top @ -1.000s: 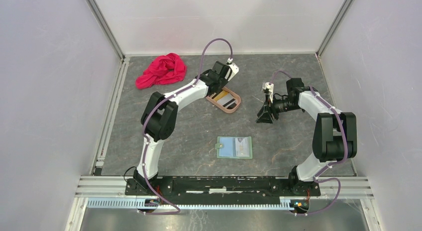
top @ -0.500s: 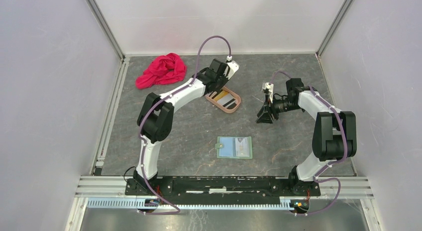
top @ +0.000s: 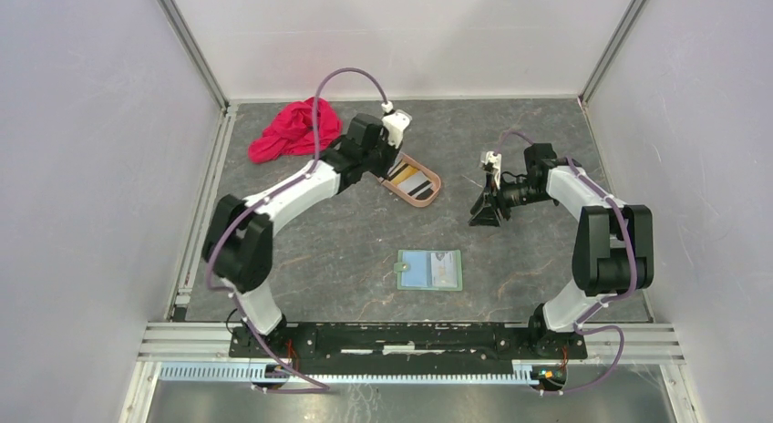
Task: Put the credit cards into the card holder
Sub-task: Pick up the credit card from the storage box, then insert the credit card into the card holder.
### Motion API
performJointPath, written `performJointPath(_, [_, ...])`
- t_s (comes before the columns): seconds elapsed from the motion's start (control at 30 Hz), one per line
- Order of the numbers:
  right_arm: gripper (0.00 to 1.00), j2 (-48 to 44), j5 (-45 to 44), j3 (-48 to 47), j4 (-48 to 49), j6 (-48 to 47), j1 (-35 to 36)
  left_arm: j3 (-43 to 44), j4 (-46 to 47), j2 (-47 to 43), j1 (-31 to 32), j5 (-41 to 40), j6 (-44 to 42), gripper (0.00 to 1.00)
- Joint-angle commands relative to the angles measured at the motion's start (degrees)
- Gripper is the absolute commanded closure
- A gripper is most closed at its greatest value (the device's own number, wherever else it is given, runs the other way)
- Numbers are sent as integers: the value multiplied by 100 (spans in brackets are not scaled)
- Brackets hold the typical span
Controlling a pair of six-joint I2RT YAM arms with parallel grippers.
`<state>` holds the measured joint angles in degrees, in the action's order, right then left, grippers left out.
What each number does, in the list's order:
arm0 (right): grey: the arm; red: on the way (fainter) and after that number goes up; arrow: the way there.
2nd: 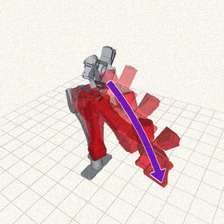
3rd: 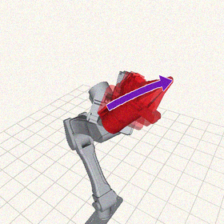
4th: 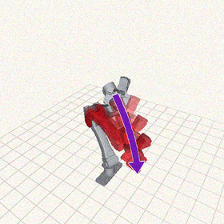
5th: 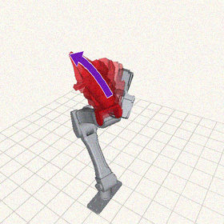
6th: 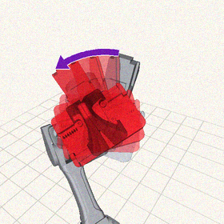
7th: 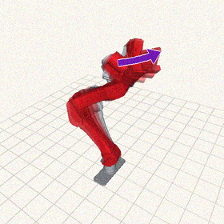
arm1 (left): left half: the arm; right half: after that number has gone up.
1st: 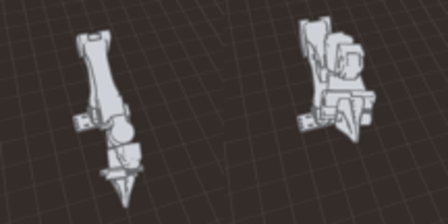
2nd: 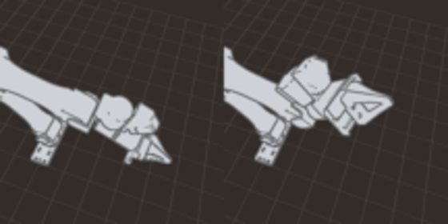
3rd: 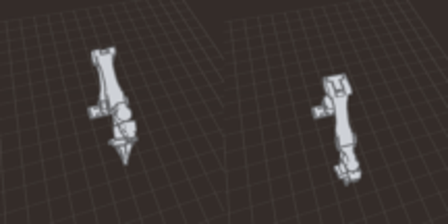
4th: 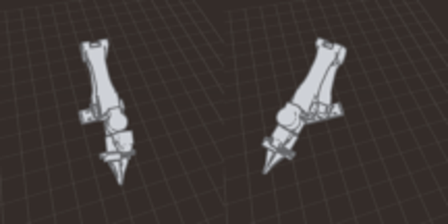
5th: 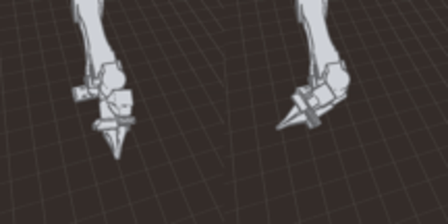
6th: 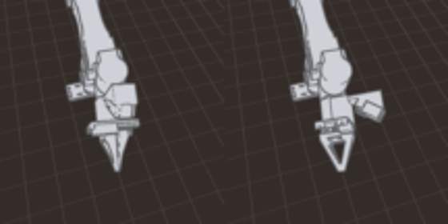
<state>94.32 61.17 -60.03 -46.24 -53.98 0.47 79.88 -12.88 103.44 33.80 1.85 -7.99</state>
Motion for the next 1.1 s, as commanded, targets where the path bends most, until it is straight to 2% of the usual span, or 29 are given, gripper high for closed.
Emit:
performJointPath(0.0, [48,-321,211,-95,-128,-257,-16,-901,1122,-1392,3,952,1321,97])
performJointPath(0.17, [49,-708,239,109,135,-37,-14,-2360,2121,-2685,2,1966,2493,95])
performJointPath(0.3, [49,-1199,77,482,761,505,-20,-4228,4007,-3736,17,2458,4107,95])
performJointPath(0.4, [49,-1660,-31,907,1526,1104,-15,-5400,5357,-4350,98,2307,5144,96])
performJointPath(0.53, [49,-2187,23,1518,2336,2023,-10,-6019,5743,-4710,410,1900,5627,98])
performJointPath(0.63, [50,-2382,78,1891,2334,2242,-20,-6316,5781,-4760,717,1531,5820,98])
performJointPath(0.8, [52,-2803,-105,2673,3265,2557,-8,-6977,6637,-4225,1040,1226,6450,96])
performJointPath(0.9, [53,-2407,13,2376,2611,1986,-19,-7210,7291,-3719,1157,1192,6734,98])
performJointPath(1.07, [63,-1584,78,2085,2023,1792,104,-6774,6986,-2886,1522,842,6567,98])
